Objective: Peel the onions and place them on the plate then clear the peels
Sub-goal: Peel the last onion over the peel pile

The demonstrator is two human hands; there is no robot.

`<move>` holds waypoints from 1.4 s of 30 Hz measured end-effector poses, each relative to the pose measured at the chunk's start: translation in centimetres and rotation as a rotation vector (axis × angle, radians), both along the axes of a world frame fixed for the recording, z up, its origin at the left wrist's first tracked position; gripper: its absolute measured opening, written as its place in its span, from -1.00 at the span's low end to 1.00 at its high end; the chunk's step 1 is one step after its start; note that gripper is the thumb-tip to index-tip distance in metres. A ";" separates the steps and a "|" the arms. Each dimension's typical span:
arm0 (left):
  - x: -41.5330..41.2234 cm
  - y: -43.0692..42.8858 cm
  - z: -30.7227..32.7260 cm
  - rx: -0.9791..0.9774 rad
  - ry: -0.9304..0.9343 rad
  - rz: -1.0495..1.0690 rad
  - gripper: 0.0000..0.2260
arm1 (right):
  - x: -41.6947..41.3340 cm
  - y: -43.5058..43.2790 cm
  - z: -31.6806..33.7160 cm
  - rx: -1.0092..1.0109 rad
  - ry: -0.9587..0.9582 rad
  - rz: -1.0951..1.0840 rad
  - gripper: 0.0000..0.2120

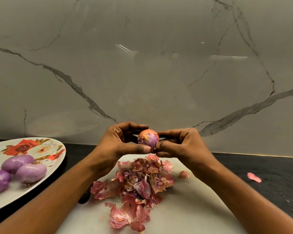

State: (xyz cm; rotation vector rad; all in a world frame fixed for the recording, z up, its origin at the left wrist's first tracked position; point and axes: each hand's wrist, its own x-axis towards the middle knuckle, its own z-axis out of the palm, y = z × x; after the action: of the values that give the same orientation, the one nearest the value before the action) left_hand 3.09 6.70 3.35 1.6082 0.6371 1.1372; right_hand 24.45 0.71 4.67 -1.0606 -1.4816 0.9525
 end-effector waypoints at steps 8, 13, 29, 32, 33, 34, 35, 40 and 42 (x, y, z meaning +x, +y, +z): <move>0.0 0.1 0.0 -0.048 -0.059 -0.031 -0.51 | 0.0 0.2 -0.2 0.041 -0.028 -0.048 -0.71; 0.1 0.2 -0.1 -0.071 -0.085 -0.027 -0.48 | 0.5 0.5 -0.1 0.018 0.036 -0.071 -0.77; 0.1 0.7 -0.3 -0.218 -0.166 -0.183 -0.68 | 1.1 0.8 0.0 -0.002 -0.015 -0.046 -0.78; 0.1 0.5 -0.2 -0.213 -0.150 -0.161 -0.70 | 0.9 0.8 -0.1 0.020 -0.023 -0.026 -0.66; 0.2 0.4 -0.1 -0.212 -0.139 -0.154 -0.67 | 0.9 0.9 -0.1 0.034 -0.030 -0.020 -0.66; 0.2 0.3 -0.1 -0.209 -0.127 -0.150 -0.65 | 0.9 0.9 -0.1 0.052 -0.045 -0.018 -0.68; 0.3 0.2 -0.1 -0.204 -0.115 -0.149 -0.65 | 0.9 0.9 -0.3 0.073 -0.066 -0.023 -0.70; 0.4 0.0 -0.2 -0.187 -0.089 -0.150 -0.65 | 1.1 1.1 -0.9 0.157 -0.137 -0.076 -0.72; 0.4 0.1 -0.3 -0.185 -0.085 -0.153 -0.63 | 1.1 1.3 -1.0 0.163 -0.155 -0.088 -0.70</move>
State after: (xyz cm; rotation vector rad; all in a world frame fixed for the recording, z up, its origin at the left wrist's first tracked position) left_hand 3.45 6.78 3.05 1.4183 0.5386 0.9987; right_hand 25.59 1.97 3.68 -1.0905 -1.5963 0.6878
